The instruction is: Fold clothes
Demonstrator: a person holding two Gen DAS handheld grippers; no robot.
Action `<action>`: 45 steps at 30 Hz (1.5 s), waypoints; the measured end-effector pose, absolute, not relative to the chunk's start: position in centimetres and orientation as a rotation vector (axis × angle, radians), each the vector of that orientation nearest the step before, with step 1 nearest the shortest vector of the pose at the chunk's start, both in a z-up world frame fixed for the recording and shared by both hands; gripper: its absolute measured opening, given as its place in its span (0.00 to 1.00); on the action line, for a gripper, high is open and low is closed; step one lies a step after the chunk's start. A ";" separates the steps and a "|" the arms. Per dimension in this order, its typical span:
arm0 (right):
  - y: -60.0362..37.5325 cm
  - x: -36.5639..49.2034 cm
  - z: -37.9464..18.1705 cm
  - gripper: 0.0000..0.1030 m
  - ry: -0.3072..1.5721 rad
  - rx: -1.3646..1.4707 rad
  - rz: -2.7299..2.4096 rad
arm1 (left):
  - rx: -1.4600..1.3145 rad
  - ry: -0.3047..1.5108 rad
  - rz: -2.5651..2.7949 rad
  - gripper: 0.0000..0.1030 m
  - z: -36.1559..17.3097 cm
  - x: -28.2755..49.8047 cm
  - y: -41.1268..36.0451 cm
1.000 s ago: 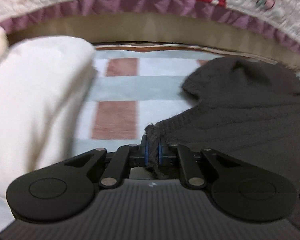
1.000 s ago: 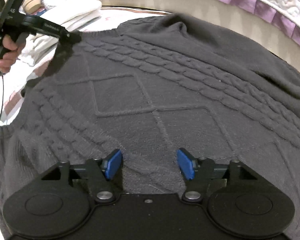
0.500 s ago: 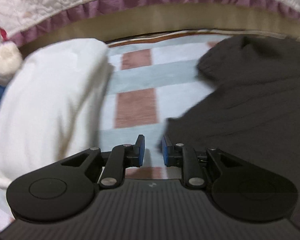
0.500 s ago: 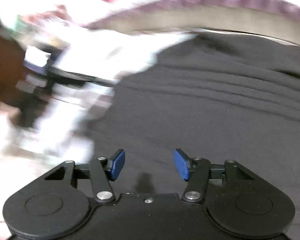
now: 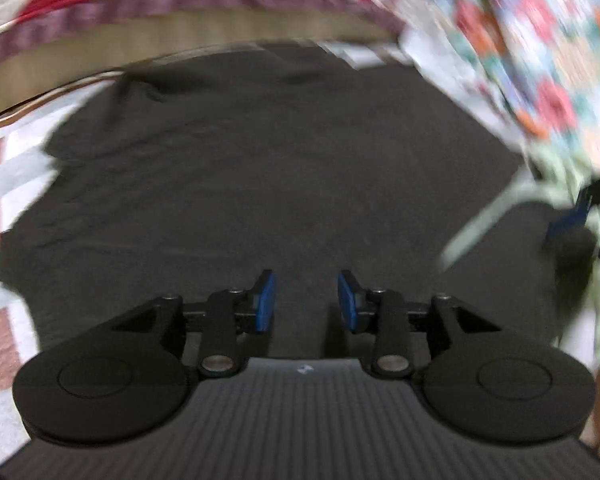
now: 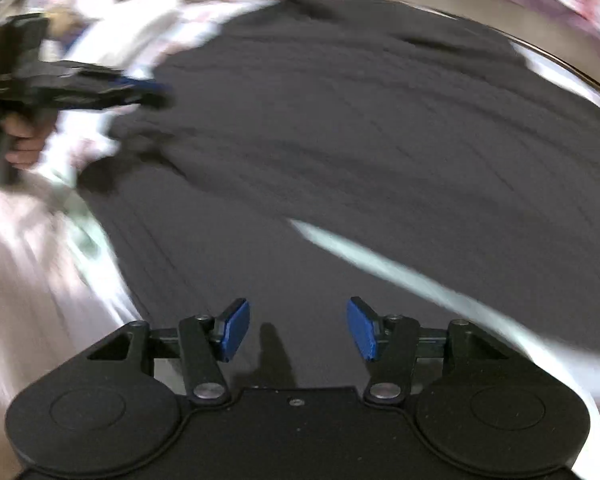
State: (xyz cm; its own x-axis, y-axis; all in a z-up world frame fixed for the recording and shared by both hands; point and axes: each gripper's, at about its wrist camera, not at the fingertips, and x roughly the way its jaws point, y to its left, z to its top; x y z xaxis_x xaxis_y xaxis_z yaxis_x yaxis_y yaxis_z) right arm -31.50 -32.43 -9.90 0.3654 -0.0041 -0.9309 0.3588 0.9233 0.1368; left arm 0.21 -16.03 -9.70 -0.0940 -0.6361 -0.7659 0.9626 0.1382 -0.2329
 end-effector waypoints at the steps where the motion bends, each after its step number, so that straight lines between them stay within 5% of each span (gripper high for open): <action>1: -32.0 -32.7 -9.7 0.58 1.182 0.337 -0.258 | 0.490 0.905 -1.444 0.33 -9.7 -0.4 -16.1; 12: -26.7 -32.9 -16.3 0.61 1.200 0.202 -0.326 | 0.381 1.045 -1.505 0.40 -10.4 -0.2 -16.6; 14: -27.2 -32.9 -15.9 0.37 1.161 0.201 -0.325 | 0.370 1.032 -1.511 0.40 -10.3 -0.2 -16.3; 15: -27.4 -32.9 -15.4 0.10 1.139 0.190 -0.326 | 0.365 1.022 -1.522 0.40 -10.1 -0.2 -16.1; 16: -27.6 -32.8 -14.7 0.08 1.108 0.192 -0.345 | 0.356 1.006 -1.540 0.40 -9.8 -0.3 -15.9; 25: -30.6 -29.3 -8.7 0.07 0.843 0.070 -0.514 | 0.361 0.863 -1.724 0.53 -7.8 -2.8 -15.1; 32: -34.7 -22.2 -8.5 0.07 0.782 0.026 -0.511 | 0.477 0.982 -1.525 0.60 -10.3 -2.0 -16.7; 34: -35.6 -20.8 -8.7 0.07 0.780 0.020 -0.505 | 0.459 0.996 -1.453 0.44 -10.7 -1.0 -16.7; 35: -35.9 -20.4 -9.0 0.07 0.783 0.020 -0.505 | 0.443 0.995 -1.431 0.11 -10.7 -0.5 -16.6; 45: -38.3 -17.7 -9.8 0.13 0.817 0.087 -0.476 | 0.373 0.965 -1.254 0.10 -10.9 2.2 -16.9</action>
State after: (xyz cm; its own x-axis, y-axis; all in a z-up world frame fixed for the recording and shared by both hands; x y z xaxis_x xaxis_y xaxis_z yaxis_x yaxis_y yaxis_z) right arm -17.66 -38.30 -9.77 0.5851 -0.3749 -0.7191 0.4409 0.8913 -0.1059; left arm 2.20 -16.88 -10.93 0.0008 -0.6268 -0.7791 0.9138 0.3169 -0.2541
